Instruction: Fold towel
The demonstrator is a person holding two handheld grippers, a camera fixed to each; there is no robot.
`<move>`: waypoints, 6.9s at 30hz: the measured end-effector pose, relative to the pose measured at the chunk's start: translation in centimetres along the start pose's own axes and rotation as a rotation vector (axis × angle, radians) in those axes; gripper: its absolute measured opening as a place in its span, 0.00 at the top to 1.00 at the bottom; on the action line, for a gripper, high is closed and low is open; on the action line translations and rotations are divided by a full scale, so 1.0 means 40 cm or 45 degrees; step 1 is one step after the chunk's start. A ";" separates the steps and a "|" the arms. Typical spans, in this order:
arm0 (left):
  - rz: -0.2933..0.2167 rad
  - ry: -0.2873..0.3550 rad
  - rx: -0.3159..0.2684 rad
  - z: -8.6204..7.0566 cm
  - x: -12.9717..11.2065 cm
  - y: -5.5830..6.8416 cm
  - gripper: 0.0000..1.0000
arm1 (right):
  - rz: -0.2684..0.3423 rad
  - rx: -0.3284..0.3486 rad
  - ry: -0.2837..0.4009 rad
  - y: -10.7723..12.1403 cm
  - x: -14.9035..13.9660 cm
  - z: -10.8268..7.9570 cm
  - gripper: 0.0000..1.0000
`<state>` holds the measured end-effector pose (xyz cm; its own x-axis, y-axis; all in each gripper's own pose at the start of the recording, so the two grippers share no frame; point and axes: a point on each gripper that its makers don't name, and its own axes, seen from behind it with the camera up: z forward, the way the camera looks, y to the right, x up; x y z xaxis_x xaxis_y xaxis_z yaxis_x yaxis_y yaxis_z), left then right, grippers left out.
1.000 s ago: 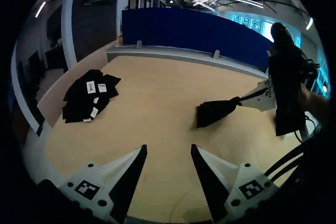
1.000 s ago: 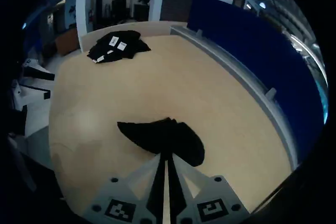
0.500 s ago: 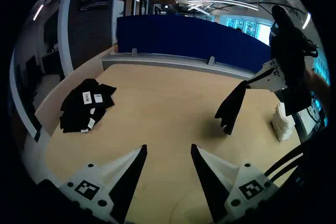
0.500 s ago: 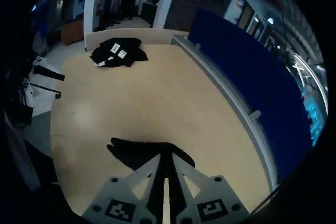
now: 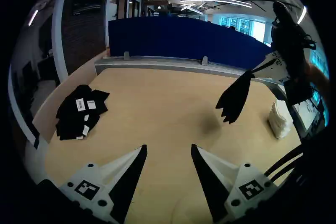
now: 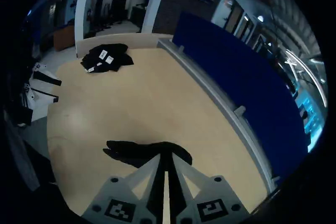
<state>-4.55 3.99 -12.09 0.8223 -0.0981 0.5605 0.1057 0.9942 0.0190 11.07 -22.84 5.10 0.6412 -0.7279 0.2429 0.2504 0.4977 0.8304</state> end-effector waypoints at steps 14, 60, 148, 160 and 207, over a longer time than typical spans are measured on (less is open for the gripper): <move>0.023 0.002 -0.027 0.026 0.036 0.042 0.24 | 0.026 -0.101 -0.040 0.180 -0.110 -0.151 0.96; 0.114 -0.038 -0.094 0.084 0.054 0.230 0.23 | 0.119 -0.276 -0.117 0.461 -0.394 -0.380 0.96; 0.287 -0.072 -0.222 0.064 0.029 0.351 0.23 | 0.655 -0.493 -0.323 0.252 -1.033 -0.517 0.96; 0.326 -0.079 -0.229 0.058 0.022 0.374 0.23 | 0.825 -0.506 -0.377 0.199 -1.147 -0.463 0.96; 0.314 -0.078 -0.234 0.081 0.047 0.363 0.23 | 0.813 -0.719 -0.304 0.249 -1.099 -0.557 0.27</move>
<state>-3.27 18.39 -8.05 0.8008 0.1534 0.5789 0.0110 0.9627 -0.2703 1.53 24.64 -8.46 0.6285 -0.2789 0.7261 0.2577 0.9554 0.1439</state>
